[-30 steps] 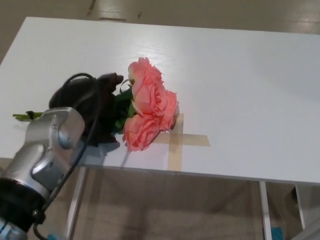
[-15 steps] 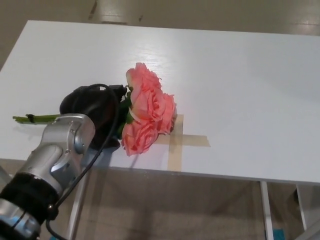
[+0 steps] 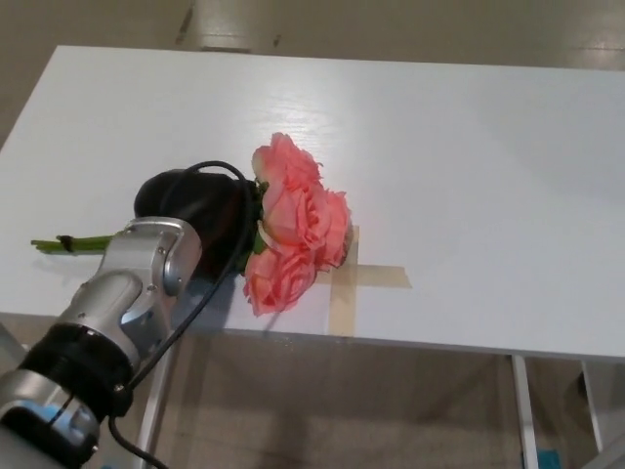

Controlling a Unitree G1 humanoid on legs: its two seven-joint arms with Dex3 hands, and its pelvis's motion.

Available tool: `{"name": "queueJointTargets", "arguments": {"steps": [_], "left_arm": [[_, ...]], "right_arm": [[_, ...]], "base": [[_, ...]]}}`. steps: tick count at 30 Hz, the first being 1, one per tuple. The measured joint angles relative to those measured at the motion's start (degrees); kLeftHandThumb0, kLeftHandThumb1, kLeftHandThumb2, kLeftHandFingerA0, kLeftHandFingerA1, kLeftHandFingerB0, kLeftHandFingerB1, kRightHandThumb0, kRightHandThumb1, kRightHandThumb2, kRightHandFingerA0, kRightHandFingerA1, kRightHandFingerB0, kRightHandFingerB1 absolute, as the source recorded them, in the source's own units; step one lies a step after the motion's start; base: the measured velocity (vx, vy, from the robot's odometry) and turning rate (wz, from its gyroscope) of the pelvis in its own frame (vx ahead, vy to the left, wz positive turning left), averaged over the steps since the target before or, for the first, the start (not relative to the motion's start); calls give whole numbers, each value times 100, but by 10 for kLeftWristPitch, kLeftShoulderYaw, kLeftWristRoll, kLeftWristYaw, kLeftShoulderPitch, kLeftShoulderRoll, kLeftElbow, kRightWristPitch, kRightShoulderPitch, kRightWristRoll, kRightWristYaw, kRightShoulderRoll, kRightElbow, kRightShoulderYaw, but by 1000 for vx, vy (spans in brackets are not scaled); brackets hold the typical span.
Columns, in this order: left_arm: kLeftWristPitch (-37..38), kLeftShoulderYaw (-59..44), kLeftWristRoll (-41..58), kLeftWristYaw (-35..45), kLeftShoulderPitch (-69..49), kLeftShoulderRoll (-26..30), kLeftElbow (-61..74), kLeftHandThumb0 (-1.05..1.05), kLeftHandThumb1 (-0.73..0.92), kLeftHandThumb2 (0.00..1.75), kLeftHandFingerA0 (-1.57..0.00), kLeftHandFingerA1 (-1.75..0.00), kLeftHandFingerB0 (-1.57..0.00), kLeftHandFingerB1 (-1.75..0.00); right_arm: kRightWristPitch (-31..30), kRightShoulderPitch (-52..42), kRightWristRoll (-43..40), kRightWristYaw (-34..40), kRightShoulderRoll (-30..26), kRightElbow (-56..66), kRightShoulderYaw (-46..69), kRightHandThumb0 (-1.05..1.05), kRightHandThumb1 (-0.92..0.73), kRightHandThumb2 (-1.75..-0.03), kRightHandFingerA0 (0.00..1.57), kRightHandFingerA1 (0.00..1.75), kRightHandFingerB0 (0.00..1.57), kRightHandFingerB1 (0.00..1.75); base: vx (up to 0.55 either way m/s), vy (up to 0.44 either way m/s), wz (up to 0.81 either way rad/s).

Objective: Use the left hand to pick up the rose and passes it to a human.

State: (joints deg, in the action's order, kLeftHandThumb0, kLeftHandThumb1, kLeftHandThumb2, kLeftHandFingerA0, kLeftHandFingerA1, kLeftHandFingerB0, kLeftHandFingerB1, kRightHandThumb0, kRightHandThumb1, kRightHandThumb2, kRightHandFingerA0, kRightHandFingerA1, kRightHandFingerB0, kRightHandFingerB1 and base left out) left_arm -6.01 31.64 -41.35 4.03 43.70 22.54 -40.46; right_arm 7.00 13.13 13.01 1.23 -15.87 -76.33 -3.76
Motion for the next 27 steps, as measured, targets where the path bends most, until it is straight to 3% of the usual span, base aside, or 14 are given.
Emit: {"name": "queueJointTargets", "arguments": {"steps": [2,4,5,6,7,8,12,13,14,17,20,24,27], "left_arm": [[7,-3,-1,-4,-6,-2,7,-27,62,64,-65,-142,-74,-50],[14,-6,-1,-8,-13,-3,15,-18,67,60,-61,-150,-81,-50],[17,-8,-1,-10,-15,-3,18,-17,70,57,-57,-156,-81,-86],[21,-10,-1,-12,-17,-4,20,-17,70,57,-57,-156,-81,-86],[25,-12,0,-14,-19,-5,22,-18,68,58,-59,-157,-74,-102],[28,-14,0,-17,-21,-6,23,-19,68,58,-60,-157,-88,-53],[41,-22,0,-29,-34,-6,37,-18,68,58,-62,-158,-83,-48],[44,-25,0,-32,-37,-6,41,-19,68,59,-64,-156,-86,-53],[47,-28,0,-34,-40,-6,44,-32,63,63,-73,-150,-82,-53],[54,-43,0,-40,-45,-4,57,-28,63,66,-73,-146,-79,-54],[61,-68,2,-47,-49,-1,84,-17,70,62,-71,-155,-88,-60],[73,-103,9,-64,-49,3,115,-15,74,63,-78,-161,-70,-115],[89,-132,19,-81,-48,3,137,-15,75,63,-79,-161,-72,-110]], "right_arm": [[-1,0,0,0,0,0,-2,-43,-67,-61,70,46,57,42],[-1,0,1,0,0,0,-4,-43,-67,-61,70,46,58,42],[-1,0,1,0,0,0,-5,-43,-67,-60,70,46,59,42],[-1,0,1,-1,0,0,-6,-43,-67,-60,70,46,59,42],[-1,-1,1,-1,0,0,-6,-42,-67,-60,70,46,59,42],[-1,-1,0,-2,0,0,-6,-42,-67,-60,70,46,59,42],[-1,-2,0,-6,0,0,-5,-42,-67,-60,71,46,60,42],[-1,-2,0,-6,0,0,-5,-42,-67,-60,71,46,60,42],[-1,-2,0,-7,0,0,-5,-41,-67,-60,71,46,59,42],[-1,-2,0,-8,0,0,-5,-41,-67,-60,71,46,58,42],[-1,-2,0,-8,0,0,-5,-41,-67,-60,71,46,58,42],[-1,-2,0,-8,0,0,-5,-41,-67,-60,71,46,58,42],[-1,-3,1,-8,0,0,-6,-41,-67,-60,71,46,58,42]], "base": [[0,0,0],[0,0,0],[0,0,0],[0,0,0],[0,0,0],[0,0,0],[0,0,0],[0,0,0],[0,0,0],[0,0,0],[0,0,0],[0,0,0],[0,0,0]]}}
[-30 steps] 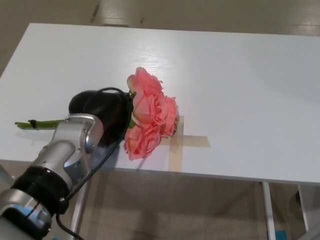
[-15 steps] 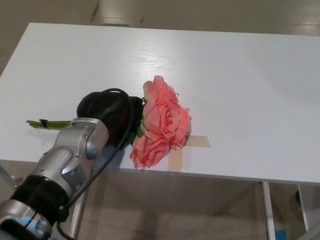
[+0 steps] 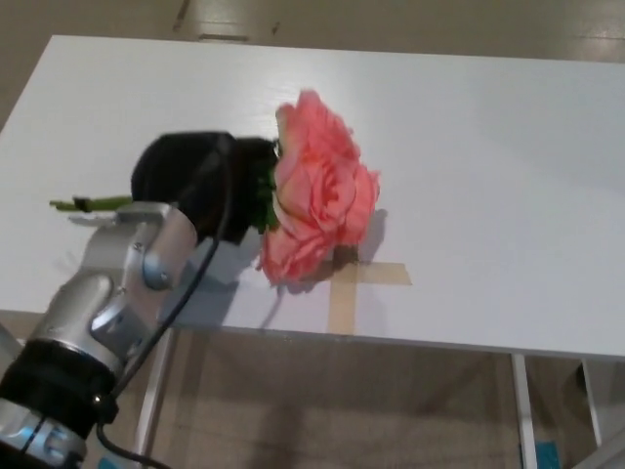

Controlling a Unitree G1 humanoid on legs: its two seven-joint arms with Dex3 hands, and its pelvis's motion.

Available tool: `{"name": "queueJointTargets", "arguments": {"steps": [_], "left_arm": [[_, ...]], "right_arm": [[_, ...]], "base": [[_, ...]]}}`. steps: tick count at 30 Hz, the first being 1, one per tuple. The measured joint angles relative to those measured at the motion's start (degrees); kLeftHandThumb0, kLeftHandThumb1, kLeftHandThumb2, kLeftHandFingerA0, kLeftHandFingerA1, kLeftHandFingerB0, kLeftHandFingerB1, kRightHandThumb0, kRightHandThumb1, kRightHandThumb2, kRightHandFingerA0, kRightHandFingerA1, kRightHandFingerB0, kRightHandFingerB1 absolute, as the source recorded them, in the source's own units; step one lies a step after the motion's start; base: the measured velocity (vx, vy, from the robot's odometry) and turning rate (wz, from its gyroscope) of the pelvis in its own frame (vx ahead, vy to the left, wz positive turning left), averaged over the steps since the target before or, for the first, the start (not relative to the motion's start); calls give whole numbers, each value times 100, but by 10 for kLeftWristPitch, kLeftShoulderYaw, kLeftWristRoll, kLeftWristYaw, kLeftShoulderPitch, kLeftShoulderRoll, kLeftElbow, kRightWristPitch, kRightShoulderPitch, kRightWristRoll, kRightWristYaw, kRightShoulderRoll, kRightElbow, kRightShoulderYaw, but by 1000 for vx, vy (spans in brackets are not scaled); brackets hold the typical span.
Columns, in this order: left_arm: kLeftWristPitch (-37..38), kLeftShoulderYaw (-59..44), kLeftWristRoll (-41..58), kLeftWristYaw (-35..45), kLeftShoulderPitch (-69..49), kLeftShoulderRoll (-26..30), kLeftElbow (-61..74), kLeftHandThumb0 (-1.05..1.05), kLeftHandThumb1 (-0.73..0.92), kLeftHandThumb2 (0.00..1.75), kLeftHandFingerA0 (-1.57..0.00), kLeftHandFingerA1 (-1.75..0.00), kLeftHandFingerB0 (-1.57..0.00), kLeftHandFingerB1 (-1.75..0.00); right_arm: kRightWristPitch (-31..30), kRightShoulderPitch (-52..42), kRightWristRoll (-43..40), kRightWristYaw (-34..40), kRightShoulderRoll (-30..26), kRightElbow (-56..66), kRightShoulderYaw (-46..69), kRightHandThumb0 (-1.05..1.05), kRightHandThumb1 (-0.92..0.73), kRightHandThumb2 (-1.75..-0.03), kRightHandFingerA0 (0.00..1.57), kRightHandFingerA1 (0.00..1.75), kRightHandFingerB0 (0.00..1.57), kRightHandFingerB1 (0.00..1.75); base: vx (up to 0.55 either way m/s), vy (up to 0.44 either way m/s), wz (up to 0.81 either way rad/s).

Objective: Use the left hand to pick up the rose and passes it to a human.

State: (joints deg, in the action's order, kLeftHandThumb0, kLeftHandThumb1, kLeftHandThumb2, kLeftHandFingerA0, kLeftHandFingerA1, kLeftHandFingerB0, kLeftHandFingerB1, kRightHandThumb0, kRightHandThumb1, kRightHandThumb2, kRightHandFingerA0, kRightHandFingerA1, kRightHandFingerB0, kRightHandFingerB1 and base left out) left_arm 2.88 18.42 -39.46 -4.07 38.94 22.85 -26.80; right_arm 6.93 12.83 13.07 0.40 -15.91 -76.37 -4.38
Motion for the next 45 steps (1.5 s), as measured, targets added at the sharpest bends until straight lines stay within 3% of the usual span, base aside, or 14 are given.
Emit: {"name": "queueJointTargets", "arguments": {"steps": [3,5,11,12,16,24,31,45], "left_arm": [[12,-27,8,-13,2,-2,20,-16,74,63,-77,-157,-74,-106],[19,-42,17,-19,3,-7,25,-18,75,62,-78,-150,-84,-81],[26,-92,66,-11,3,-51,54,-16,80,66,-78,-143,-77,-95],[26,-97,72,-8,3,-56,58,-16,83,66,-84,-131,-75,-96],[16,-122,110,13,1,-90,85,-16,86,66,-94,-126,-75,-95],[-29,-176,185,45,1,-164,128,-16,84,69,-105,-141,-86,-89],[-78,-231,256,72,2,-221,147,-17,84,65,-108,-140,-87,-89],[-193,-322,392,118,2,-276,185,-18,83,67,-105,-142,-84,-89]], "right_arm": [[0,-3,0,-1,0,0,0,-41,-67,-60,71,46,59,42],[0,-6,0,-1,0,0,1,-41,-67,-60,71,46,59,42],[0,-8,-1,-1,0,0,1,-42,-67,-60,73,47,61,43],[0,-8,-1,-1,0,0,1,-42,-67,-60,73,47,61,43],[0,-8,-1,-1,0,1,1,-42,-67,-60,74,47,60,42],[0,-8,-1,-1,0,1,1,-42,-67,-60,73,47,59,42],[0,-8,-1,-1,0,2,1,-42,-67,-60,72,46,59,42],[0,-8,-1,-2,0,2,0,-42,-67,-60,72,46,57,41]], "base": [[0,0,0],[0,0,0],[0,0,0],[0,0,0],[0,0,0],[0,0,0],[0,0,0],[0,0,0]]}}
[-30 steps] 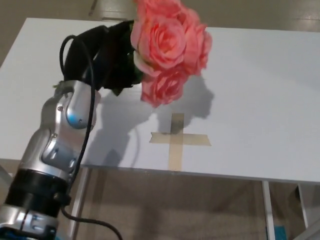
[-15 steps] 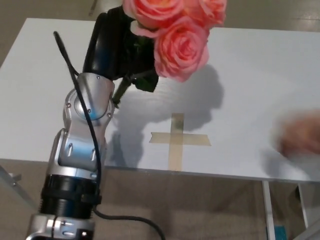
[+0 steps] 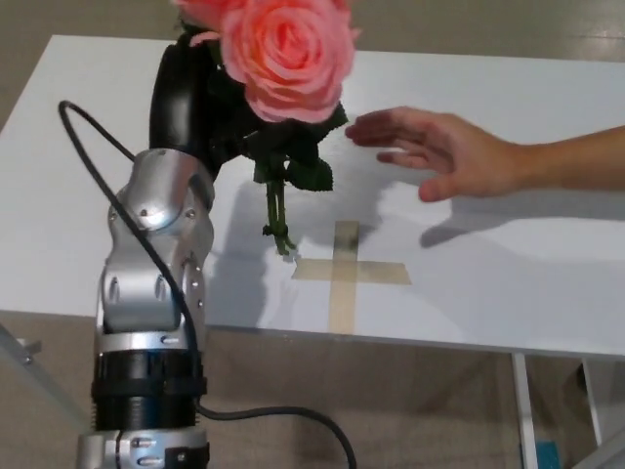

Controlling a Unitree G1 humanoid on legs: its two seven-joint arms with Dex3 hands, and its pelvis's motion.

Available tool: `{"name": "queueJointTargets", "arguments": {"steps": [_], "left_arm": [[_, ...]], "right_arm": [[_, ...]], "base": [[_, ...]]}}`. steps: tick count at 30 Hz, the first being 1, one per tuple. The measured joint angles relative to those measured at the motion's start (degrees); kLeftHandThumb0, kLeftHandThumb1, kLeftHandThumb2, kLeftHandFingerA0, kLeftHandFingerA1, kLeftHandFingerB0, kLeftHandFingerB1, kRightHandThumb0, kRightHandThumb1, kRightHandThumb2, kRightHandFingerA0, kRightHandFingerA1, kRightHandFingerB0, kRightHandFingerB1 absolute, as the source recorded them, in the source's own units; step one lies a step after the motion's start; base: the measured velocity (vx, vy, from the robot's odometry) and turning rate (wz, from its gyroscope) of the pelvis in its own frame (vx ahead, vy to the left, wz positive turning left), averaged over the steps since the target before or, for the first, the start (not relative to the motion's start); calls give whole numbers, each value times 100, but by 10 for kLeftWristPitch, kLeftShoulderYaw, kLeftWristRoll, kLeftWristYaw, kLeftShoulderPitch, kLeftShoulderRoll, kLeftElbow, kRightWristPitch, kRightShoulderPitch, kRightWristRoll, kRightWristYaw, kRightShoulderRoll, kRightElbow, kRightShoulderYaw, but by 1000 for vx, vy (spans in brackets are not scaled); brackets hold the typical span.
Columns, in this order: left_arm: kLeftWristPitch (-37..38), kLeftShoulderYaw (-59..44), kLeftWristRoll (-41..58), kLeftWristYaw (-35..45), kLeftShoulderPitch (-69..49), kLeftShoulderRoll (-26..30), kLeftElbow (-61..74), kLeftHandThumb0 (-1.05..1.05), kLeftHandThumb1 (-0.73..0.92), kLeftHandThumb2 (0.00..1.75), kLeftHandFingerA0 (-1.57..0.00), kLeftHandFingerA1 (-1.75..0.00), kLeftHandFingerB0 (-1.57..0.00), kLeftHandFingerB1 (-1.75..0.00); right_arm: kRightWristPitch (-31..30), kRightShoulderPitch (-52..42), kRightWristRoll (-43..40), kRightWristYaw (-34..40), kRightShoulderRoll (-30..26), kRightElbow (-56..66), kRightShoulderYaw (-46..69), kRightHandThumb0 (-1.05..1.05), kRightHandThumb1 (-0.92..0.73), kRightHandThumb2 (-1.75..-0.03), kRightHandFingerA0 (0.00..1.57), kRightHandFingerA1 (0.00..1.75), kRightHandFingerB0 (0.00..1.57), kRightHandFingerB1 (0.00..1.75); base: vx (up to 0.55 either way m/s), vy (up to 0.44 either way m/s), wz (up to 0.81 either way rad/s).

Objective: Use the left hand to pick up the rose and passes it to a human.

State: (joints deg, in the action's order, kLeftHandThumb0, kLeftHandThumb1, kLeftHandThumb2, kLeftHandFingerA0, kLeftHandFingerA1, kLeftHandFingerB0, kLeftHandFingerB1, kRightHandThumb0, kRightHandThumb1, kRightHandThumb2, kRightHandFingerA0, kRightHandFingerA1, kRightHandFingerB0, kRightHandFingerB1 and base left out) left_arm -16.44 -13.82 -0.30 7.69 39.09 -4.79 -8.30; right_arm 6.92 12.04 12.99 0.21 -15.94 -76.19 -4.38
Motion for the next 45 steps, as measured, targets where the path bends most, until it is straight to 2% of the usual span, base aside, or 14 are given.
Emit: {"name": "queueJointTargets", "arguments": {"steps": [12,18,28,45], "left_arm": [[-111,-29,113,22,0,-1,30,-17,85,65,-107,-138,-85,-87],[-141,-15,151,22,5,-3,29,-17,84,67,-106,-140,-84,-91],[-133,29,168,17,24,-5,-34,-16,83,64,-105,-142,-83,-92],[-58,89,167,-12,115,-7,-204,-17,83,64,-101,-139,-82,-95]], "right_arm": [[-4,0,0,-7,0,-1,0,-42,-67,-60,70,46,57,42],[-8,-1,1,-11,0,-3,-1,-42,-67,-60,70,46,57,42],[-11,-1,1,-14,0,-2,-8,-42,-67,-60,70,46,58,42],[-17,15,3,-17,5,-2,-19,-44,-68,-61,70,46,56,41]], "base": [[0,0,0],[0,0,0],[0,0,0],[0,0,0]]}}
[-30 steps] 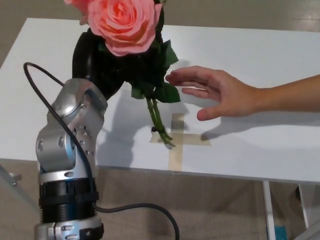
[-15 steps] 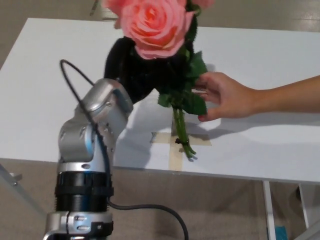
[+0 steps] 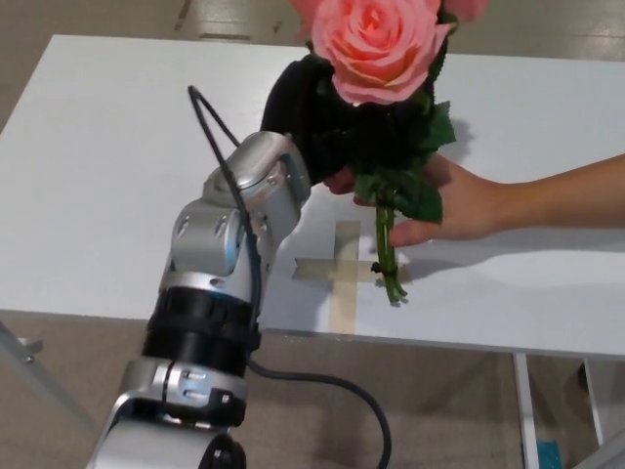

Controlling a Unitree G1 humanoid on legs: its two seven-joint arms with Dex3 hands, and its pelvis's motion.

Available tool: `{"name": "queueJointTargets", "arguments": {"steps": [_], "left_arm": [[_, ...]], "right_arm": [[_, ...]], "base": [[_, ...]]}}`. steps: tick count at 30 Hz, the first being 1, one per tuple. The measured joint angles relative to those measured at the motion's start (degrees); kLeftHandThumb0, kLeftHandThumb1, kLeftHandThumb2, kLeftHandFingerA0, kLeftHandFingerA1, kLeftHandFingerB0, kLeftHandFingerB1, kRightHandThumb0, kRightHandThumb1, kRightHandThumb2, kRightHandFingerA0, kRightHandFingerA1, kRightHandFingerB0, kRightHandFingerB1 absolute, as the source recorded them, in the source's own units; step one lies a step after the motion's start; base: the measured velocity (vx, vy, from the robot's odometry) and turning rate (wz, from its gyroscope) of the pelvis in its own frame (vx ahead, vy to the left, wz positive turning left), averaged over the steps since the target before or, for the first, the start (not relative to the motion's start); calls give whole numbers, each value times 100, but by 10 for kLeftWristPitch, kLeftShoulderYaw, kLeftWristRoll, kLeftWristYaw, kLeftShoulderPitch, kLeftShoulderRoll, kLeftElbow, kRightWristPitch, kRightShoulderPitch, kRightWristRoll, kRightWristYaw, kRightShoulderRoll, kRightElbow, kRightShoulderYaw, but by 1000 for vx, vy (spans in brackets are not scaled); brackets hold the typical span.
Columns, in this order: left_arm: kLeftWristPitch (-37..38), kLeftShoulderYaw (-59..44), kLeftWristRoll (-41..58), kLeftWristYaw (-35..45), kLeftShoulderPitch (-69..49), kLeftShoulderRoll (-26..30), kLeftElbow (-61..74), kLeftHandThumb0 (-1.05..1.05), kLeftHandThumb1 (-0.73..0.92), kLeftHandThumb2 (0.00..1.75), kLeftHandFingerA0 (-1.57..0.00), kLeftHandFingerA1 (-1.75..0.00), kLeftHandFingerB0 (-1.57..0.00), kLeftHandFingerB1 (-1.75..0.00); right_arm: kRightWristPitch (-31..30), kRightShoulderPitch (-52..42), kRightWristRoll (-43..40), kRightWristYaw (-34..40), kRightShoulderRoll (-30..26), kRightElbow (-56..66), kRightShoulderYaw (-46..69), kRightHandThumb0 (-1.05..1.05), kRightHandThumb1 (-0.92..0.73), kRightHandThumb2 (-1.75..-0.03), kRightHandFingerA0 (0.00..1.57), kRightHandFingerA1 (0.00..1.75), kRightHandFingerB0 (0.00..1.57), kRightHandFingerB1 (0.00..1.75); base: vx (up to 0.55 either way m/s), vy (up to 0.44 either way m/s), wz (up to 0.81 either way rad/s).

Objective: Use the left hand to pick up the rose and passes it to a human.

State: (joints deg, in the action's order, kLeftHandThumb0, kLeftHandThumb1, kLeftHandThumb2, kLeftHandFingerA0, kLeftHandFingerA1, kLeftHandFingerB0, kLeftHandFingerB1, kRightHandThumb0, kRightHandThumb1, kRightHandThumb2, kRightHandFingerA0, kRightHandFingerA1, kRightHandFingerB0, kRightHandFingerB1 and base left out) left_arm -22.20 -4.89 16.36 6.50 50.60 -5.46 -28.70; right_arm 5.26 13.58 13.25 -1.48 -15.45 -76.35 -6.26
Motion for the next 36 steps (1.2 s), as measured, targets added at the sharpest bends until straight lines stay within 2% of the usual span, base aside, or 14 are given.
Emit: {"name": "queueJointTargets", "arguments": {"steps": [8,10,28,30,31,32,33,36], "left_arm": [[38,9,0,-7,28,-2,-53,-16,81,64,-100,-143,-84,-96],[44,10,1,-8,31,-2,-56,-16,80,67,-96,-144,-83,-96],[67,32,7,-9,35,-4,-56,-16,81,66,-94,-141,-82,-95],[69,34,7,-9,35,-4,-56,-16,81,66,-94,-142,-82,-91],[70,35,7,-9,35,-4,-57,-16,80,67,-97,-142,-86,-75],[72,36,7,-9,35,-4,-58,-16,80,67,-97,-142,-86,-75],[74,37,7,-9,35,-4,-59,-31,70,61,-86,-58,-53,-37],[75,57,2,-7,35,-3,-58,-31,70,61,-86,-58,-53,-37]], "right_arm": [[-1,5,3,0,2,0,-3,-44,-68,-61,69,46,55,41],[-2,6,4,0,2,1,-4,-44,-68,-61,68,46,54,41],[-4,7,10,0,4,1,-1,-44,-68,-61,68,46,55,41],[-4,7,10,0,4,1,-1,-44,-68,-61,68,46,55,41],[-4,7,10,0,4,1,0,-44,-68,-61,68,46,55,41],[-4,7,10,-1,4,2,0,-44,-68,-61,68,46,55,41],[-4,7,10,-1,4,2,1,-44,-68,-61,68,46,56,41],[-4,8,10,-1,4,2,1,-44,-68,-61,68,46,56,41]], "base": [[0,0,0],[0,0,0],[0,0,0],[0,0,0],[0,0,0],[0,0,0],[0,0,0],[0,0,0]]}}
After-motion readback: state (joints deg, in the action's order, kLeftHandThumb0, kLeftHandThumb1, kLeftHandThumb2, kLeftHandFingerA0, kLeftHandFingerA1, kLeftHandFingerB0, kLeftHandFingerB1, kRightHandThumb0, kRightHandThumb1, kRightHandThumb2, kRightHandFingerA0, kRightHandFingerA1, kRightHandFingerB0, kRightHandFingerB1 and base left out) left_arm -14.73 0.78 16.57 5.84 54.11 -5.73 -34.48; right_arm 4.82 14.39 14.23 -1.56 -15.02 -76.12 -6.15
